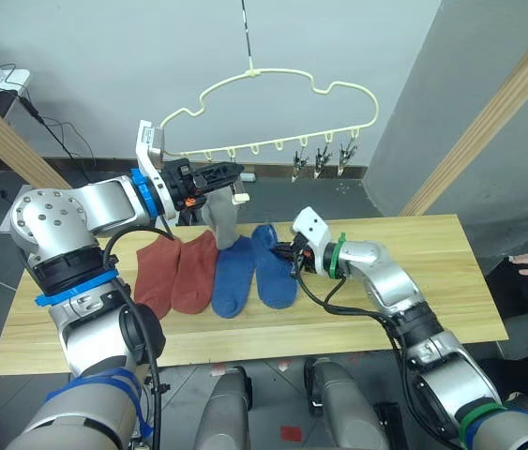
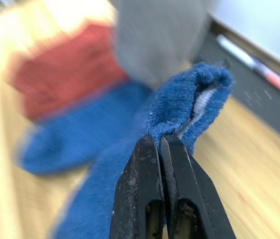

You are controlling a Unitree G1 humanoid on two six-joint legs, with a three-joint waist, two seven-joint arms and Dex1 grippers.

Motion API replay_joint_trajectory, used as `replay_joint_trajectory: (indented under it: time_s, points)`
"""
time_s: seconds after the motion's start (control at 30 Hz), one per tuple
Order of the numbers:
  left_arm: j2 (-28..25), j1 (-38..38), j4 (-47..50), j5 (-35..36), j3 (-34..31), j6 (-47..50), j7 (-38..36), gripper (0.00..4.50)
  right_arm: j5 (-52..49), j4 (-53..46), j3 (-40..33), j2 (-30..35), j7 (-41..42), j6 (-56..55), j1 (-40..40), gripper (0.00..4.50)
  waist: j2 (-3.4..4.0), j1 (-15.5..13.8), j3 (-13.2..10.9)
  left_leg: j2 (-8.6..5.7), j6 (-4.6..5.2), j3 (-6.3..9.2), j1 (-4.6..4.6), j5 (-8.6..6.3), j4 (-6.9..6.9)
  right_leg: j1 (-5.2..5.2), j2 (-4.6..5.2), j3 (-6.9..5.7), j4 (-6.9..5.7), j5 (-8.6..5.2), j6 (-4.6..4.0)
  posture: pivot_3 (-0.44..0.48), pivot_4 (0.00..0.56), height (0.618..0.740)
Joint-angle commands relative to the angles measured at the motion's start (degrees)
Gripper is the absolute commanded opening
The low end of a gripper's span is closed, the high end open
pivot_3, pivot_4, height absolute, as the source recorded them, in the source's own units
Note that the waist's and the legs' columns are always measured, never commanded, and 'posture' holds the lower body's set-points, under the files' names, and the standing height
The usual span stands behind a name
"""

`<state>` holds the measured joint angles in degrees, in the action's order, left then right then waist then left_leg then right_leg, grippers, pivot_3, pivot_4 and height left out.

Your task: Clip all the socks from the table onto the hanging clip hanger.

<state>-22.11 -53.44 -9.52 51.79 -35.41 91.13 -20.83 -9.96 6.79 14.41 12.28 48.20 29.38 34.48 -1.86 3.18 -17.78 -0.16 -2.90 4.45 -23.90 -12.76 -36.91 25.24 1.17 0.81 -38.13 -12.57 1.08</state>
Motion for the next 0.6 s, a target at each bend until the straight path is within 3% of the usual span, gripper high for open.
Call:
replay_joint_trajectory:
  time_s: [0.03, 0.27, 0.6]
  points:
    - [-0.81, 0.92, 0.82, 1.96, 0.48, 1.33, -0.77, 0.14, -9.94, -14.22, -3.98, 2.47, 3.77, 9.58, -0.35, 0.02, 0.01, 0.06, 0.0, -0.01, 0.0, -0.02, 0.0, 0.0, -0.01, 0.0, 0.01, 0.03, 0.01, -0.02, 0.03, -0.017, 0.317, 0.74]
    - [-0.92, 0.97, 0.85, 1.61, 1.13, 1.02, -1.04, 0.14, -17.59, -21.25, -4.29, 6.28, 4.99, 19.02, 0.5, 0.02, 0.0, 0.08, 0.0, -0.09, 0.01, -0.02, 0.01, 0.0, 0.0, 0.0, -0.01, 0.01, 0.02, -0.17, 0.27, -0.024, 0.31, 0.74]
    - [-0.22, 1.38, 1.81, 2.29, 1.42, 1.35, -1.03, 0.14, -19.0, -19.65, -4.21, 4.37, 2.05, 19.3, 1.84, 0.02, 0.0, 0.03, 0.0, -0.08, 0.01, -0.04, 0.0, 0.0, 0.0, 0.01, 0.03, 0.04, 0.04, -0.17, 0.28, -0.023, 0.303, 0.74]
